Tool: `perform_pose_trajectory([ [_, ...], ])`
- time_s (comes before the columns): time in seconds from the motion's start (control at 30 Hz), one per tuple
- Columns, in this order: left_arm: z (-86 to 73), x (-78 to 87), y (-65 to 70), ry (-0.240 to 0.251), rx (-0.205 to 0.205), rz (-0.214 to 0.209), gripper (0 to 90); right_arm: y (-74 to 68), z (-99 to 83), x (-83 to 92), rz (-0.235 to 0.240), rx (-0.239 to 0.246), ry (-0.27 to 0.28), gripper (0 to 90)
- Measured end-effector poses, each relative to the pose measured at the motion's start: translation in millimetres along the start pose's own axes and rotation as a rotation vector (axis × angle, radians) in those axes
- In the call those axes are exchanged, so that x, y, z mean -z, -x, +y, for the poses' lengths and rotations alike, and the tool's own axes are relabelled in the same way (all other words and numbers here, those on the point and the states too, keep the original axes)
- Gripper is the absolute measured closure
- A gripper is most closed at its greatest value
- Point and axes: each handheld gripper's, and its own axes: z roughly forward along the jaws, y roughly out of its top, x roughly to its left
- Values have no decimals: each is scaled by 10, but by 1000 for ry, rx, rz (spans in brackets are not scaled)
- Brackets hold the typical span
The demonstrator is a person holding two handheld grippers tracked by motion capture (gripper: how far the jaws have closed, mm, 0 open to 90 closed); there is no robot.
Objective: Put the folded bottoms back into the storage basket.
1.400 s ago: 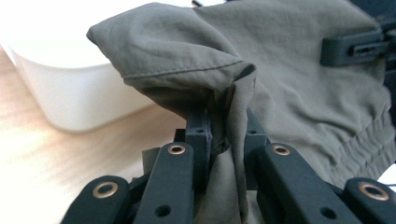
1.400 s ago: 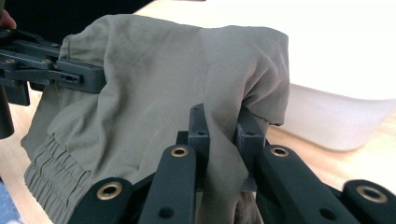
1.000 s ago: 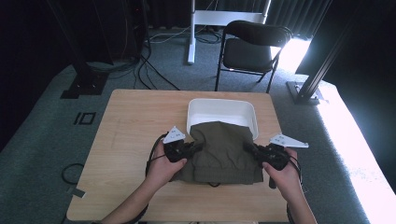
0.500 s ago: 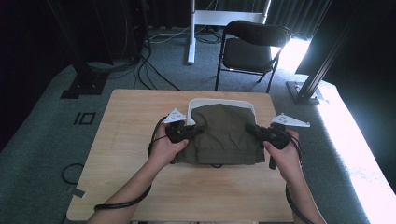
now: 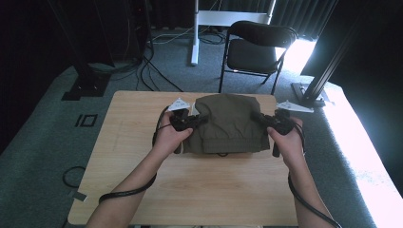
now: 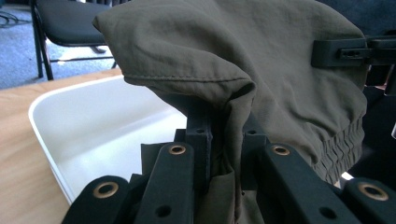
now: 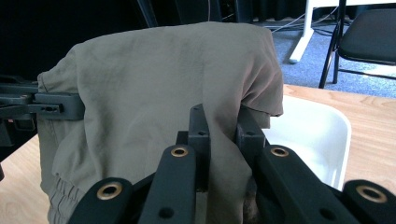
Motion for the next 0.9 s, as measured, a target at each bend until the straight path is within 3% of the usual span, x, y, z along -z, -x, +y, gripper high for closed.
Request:
perform_pose_trajectory([
  [0.33, 197, -179, -166, -21, 1, 42, 826, 128, 143, -238, -32, -38, -3, 809],
  [0.6, 286, -405, -338, -25, 36, 61, 829, 289, 229, -464, -75, -65, -28, 809],
  [0.77, 275, -569, -463, -30, 53, 74, 829, 438, 157, -663, -103, -89, -49, 809],
  [0.8, 271, -589, -479, -40, 56, 77, 829, 438, 157, -663, -103, -89, -49, 809],
  [0.83, 251, -625, -502, -40, 85, 81, 830, 490, 101, -728, -102, -118, -61, 809],
  [0.9, 195, -695, -527, -67, 81, 94, 830, 527, 40, -792, -108, -126, -78, 808],
])
